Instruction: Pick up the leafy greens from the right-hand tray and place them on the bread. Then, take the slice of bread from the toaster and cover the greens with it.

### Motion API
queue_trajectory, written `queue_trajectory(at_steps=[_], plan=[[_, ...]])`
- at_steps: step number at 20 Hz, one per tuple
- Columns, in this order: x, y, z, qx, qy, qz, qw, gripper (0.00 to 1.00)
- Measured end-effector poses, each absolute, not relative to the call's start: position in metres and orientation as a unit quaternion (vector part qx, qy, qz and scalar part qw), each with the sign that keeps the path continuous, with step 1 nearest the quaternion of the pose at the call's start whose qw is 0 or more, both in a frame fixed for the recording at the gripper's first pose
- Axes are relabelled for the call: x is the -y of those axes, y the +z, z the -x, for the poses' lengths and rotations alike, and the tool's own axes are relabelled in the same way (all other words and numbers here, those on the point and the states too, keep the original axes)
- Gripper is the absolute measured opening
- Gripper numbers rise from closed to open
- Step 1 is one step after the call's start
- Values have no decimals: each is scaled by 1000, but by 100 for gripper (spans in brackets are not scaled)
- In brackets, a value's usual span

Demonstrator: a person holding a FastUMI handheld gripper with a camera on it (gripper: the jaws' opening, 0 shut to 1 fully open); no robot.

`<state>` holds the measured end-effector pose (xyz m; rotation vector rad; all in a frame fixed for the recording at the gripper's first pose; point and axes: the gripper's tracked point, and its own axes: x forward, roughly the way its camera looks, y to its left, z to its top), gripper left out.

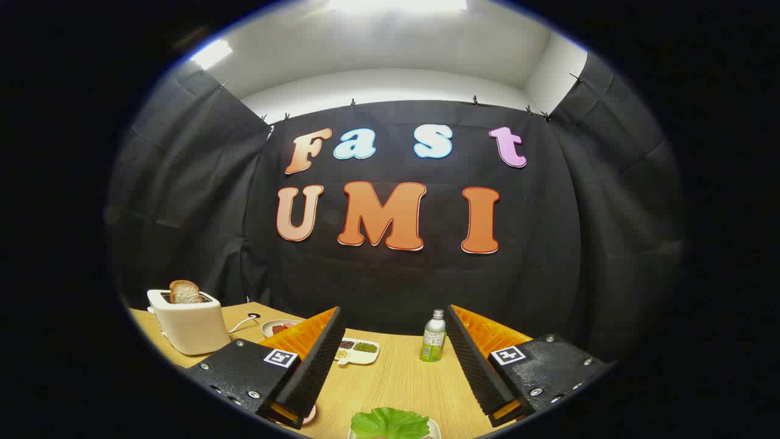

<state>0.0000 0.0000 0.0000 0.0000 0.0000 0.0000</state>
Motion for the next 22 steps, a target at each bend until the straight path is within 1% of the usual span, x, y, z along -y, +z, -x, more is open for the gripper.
queue_trajectory(at_steps=[12,22], plan=[[5,0,-1,-9,-9,-2,1000,99],[0,-31,-4,-68,1,6,998,99]])
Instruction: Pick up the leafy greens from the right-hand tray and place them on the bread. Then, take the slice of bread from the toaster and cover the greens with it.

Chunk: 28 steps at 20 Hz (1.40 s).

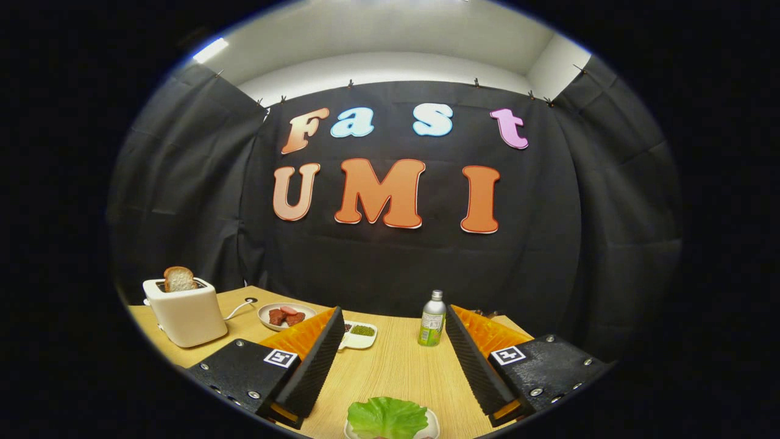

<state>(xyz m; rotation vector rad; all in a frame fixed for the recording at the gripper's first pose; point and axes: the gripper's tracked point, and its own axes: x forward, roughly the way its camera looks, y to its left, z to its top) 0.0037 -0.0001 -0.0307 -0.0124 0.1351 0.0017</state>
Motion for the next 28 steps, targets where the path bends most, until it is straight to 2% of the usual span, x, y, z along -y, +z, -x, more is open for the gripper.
queue_trajectory(at_steps=[5,21,28], plan=[[-5,-58,-3,-114,19,-7,993,99],[-8,-215,28,-360,11,-8,933,100],[-11,-250,46,-431,15,8,902,93]])
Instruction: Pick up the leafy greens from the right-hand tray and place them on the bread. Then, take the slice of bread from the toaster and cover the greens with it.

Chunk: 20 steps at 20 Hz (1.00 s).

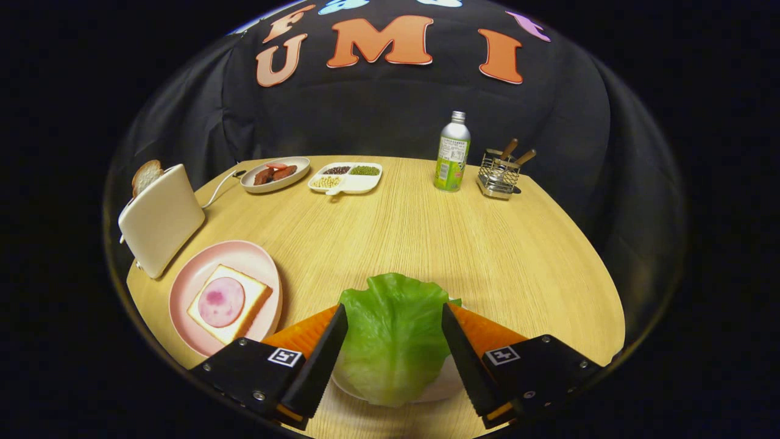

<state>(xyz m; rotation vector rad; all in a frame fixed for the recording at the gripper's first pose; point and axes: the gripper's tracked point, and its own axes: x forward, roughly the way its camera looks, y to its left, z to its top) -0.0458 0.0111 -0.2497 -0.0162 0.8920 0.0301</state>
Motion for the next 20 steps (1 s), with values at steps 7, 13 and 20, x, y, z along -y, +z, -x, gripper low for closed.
queue_trajectory(at_steps=[7,13,20], plan=[[-9,-276,58,-487,8,15,873,79],[-18,-279,59,-493,14,-3,870,46],[-17,-279,55,-485,8,-45,873,2]])
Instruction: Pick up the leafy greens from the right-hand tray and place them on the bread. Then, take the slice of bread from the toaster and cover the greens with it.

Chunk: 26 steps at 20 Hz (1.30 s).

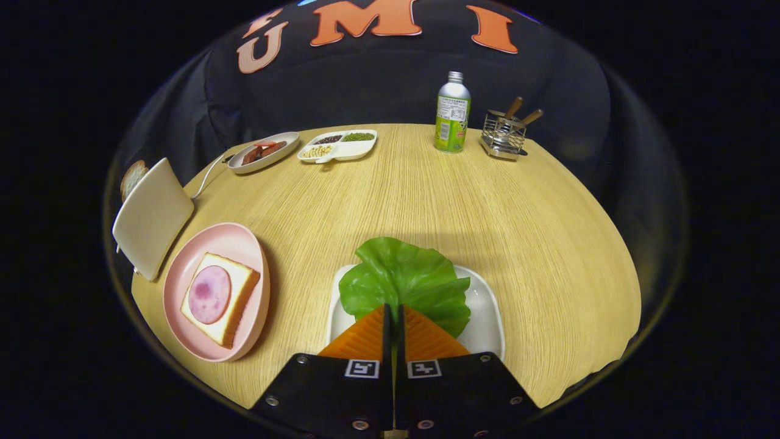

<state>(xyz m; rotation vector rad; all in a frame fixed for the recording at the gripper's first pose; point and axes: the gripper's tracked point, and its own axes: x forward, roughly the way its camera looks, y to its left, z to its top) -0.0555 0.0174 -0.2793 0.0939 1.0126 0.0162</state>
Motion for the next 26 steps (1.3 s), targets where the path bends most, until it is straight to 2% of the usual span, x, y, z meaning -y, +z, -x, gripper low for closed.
queue_trajectory(at_steps=[11,20,26], plan=[[-39,-218,33,-395,52,-135,907,1],[-129,-179,26,-363,180,-160,900,1],[-174,-192,33,-379,224,-134,888,1]])
